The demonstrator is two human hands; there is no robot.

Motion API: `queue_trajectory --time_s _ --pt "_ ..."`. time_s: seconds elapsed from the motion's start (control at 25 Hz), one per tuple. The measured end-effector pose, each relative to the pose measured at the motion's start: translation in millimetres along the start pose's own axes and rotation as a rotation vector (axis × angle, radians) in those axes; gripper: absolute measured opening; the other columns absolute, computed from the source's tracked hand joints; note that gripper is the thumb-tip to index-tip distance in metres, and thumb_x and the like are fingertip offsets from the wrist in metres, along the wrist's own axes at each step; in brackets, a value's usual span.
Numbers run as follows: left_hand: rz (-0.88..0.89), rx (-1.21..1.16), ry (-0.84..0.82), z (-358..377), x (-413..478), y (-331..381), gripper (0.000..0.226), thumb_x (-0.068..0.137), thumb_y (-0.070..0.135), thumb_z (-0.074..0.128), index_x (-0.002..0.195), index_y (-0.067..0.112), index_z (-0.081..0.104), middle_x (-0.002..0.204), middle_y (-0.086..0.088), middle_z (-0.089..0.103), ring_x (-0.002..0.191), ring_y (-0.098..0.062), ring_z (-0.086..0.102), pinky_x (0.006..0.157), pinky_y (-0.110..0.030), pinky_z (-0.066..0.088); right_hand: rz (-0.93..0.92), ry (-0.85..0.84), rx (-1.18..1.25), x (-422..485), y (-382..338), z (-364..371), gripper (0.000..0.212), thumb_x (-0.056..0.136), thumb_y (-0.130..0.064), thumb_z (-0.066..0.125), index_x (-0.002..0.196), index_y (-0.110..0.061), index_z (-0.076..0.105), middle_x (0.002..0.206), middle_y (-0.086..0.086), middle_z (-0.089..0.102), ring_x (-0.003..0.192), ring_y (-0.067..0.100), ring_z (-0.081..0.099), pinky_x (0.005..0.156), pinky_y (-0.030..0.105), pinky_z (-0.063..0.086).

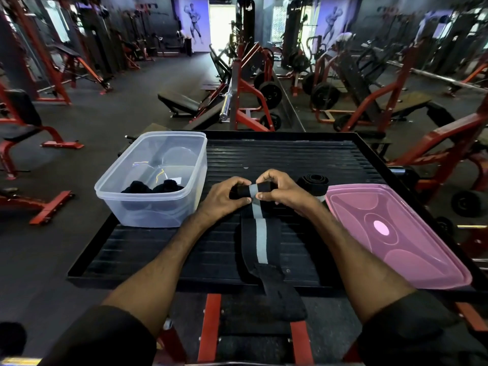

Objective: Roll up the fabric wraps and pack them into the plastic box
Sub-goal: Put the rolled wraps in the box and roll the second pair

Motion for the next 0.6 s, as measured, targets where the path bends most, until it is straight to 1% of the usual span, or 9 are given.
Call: queue_trajectory --time_s 0.08,0.12,0.2,0.24,0.32,0.4,0.44,0.52,0.6 --pt "-0.008 0.03 -0.034 1 -1 1 0.039 0.087 0.018 0.077 0.125 0.015 0.066 0.119 0.002 0.07 0.112 -0.012 0.064 0.1 -0.025 0.047 -0.05 0.03 -0.096 0 2 0 0.031 0.077 -0.015 0.08 0.104 -0.018 0.065 0.099 0.002 0.069 0.086 0.016 0.063 0.076 0.038 0.051" --pt "-0.029 0.038 -0.044 1 -1 1 0.039 0.088 0.019 0.076 0.126 0.015 0.066 0.12 0.001 0.07 0.112 -0.012 0.064 0.1 -0.023 0.046 -0.063 0.04 -0.124 -1 2 -1 0.031 0.077 -0.013 0.08 0.104 -0.018 0.065 0.1 0.004 0.07 0.088 0.019 0.064 0.08 0.039 0.052" --pt "-0.074 0.053 -0.073 1 1 -1 0.04 0.089 0.023 0.075 0.128 0.015 0.066 0.121 0.001 0.07 0.113 -0.012 0.063 0.1 -0.023 0.045 -0.085 0.041 -0.112 -1 1 -2 0.031 0.076 -0.008 0.08 0.101 -0.017 0.065 0.097 0.005 0.069 0.085 0.016 0.063 0.078 0.037 0.05" --pt "-0.098 0.055 -0.091 2 1 -3 0.041 0.089 0.025 0.075 0.128 0.016 0.066 0.121 0.001 0.07 0.113 -0.012 0.063 0.1 -0.025 0.046 -0.093 0.034 -0.077 -1 0 -2 0.032 0.073 -0.006 0.081 0.097 -0.018 0.065 0.092 0.001 0.068 0.082 0.012 0.061 0.076 0.035 0.049" --pt "-0.14 0.015 -0.113 2 1 -5 0.04 0.088 0.029 0.076 0.125 0.019 0.066 0.119 0.004 0.07 0.112 -0.011 0.063 0.102 -0.029 0.047 -0.125 0.024 0.034 -1 -3 -2 0.034 0.065 -0.005 0.082 0.092 -0.018 0.066 0.088 -0.004 0.065 0.081 0.009 0.06 0.074 0.03 0.049" --pt "-0.134 -0.019 -0.077 1 2 -3 0.039 0.085 0.03 0.079 0.121 0.023 0.067 0.115 0.007 0.07 0.109 -0.01 0.064 0.1 -0.027 0.047 -0.144 0.034 0.151 -1 -5 -2 0.035 0.061 0.004 0.078 0.091 -0.01 0.068 0.091 0.001 0.067 0.085 0.013 0.061 0.076 0.03 0.05" --pt "-0.121 -0.021 -0.039 -1 1 -1 0.038 0.083 0.03 0.081 0.118 0.023 0.068 0.112 0.007 0.071 0.106 -0.008 0.065 0.096 -0.024 0.048 -0.135 0.035 0.205 -1 -6 -3 0.035 0.061 0.011 0.075 0.09 -0.009 0.069 0.095 0.004 0.068 0.09 0.016 0.063 0.08 0.031 0.051" --pt "-0.086 -0.055 0.028 -4 0 5 0.039 0.078 0.026 0.086 0.113 0.02 0.071 0.106 0.009 0.073 0.098 -0.001 0.067 0.089 -0.016 0.05 -0.051 -0.009 0.358 -3 -8 -5 0.041 0.065 0.018 0.071 0.094 -0.013 0.071 0.107 0.003 0.07 0.1 0.019 0.064 0.087 0.034 0.049" --pt "-0.043 -0.097 0.062 -5 -3 12 0.04 0.075 0.018 0.088 0.112 0.015 0.071 0.104 0.01 0.072 0.093 0.01 0.065 0.085 -0.008 0.048 0.066 -0.067 0.574 -2 -8 -4 0.041 0.079 0.009 0.069 0.108 -0.02 0.069 0.114 -0.001 0.071 0.096 0.013 0.065 0.078 0.032 0.048"
Point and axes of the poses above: each hand's wrist, its own x-axis towards the middle knuckle, its own z-axis out of the palm, y = z × x, the point moved 5 cm from there along x, towards the middle knuckle
